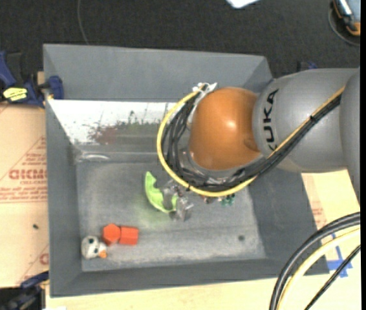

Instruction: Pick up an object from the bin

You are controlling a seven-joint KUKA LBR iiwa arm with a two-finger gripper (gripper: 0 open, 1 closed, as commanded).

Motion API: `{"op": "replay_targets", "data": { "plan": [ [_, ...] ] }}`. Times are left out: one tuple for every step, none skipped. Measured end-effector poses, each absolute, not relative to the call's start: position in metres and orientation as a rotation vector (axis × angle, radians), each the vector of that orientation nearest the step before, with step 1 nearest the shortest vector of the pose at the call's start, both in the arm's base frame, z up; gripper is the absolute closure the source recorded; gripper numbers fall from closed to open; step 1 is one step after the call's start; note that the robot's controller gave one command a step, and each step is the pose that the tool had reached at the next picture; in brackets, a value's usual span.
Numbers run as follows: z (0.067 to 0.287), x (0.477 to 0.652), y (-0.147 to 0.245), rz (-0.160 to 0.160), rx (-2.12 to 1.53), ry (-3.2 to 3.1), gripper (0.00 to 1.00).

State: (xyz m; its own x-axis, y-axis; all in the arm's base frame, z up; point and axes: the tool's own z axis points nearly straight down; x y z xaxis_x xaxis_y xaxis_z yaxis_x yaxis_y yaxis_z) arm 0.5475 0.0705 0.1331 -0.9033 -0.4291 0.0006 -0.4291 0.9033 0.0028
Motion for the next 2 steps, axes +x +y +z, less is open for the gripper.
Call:
{"op": "replay_targets", "data": {
  "plan": [
    [0.161, 0.541, 0.078, -0.004, 0.693, -3.067, 1.00],
    [0.231, 0.560, 0.079, -0.003, 0.793, -3.043, 1.00]
  ]
}}
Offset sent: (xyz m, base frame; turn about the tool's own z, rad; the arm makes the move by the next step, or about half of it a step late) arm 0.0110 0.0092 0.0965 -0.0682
